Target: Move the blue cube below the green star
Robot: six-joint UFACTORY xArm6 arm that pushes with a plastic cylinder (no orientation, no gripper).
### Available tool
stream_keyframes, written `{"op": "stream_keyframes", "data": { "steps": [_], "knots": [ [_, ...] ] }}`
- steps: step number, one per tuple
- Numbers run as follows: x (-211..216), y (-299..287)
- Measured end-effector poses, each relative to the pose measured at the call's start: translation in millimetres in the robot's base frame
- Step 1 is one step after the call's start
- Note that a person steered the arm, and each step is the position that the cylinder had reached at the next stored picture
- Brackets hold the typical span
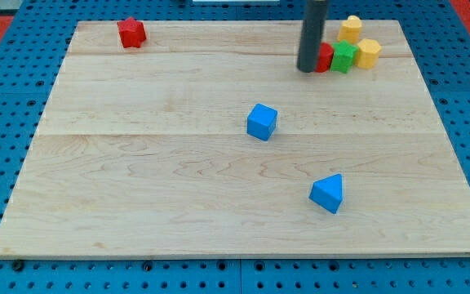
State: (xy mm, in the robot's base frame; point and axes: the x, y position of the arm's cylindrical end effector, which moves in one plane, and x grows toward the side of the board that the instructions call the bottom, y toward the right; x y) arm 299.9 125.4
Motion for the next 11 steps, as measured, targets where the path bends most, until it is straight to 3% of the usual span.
{"op": "stream_keyframes", "data": {
  "steps": [1, 2, 3, 4, 5, 6, 7, 8, 10, 11],
  "knots": [
    [-6, -10],
    [54, -20],
    [146, -21],
    [164, -82],
    [142, -129],
    [110, -113],
    [110, -44],
    [136, -18],
    [68, 13],
    [59, 29]
  ]
}}
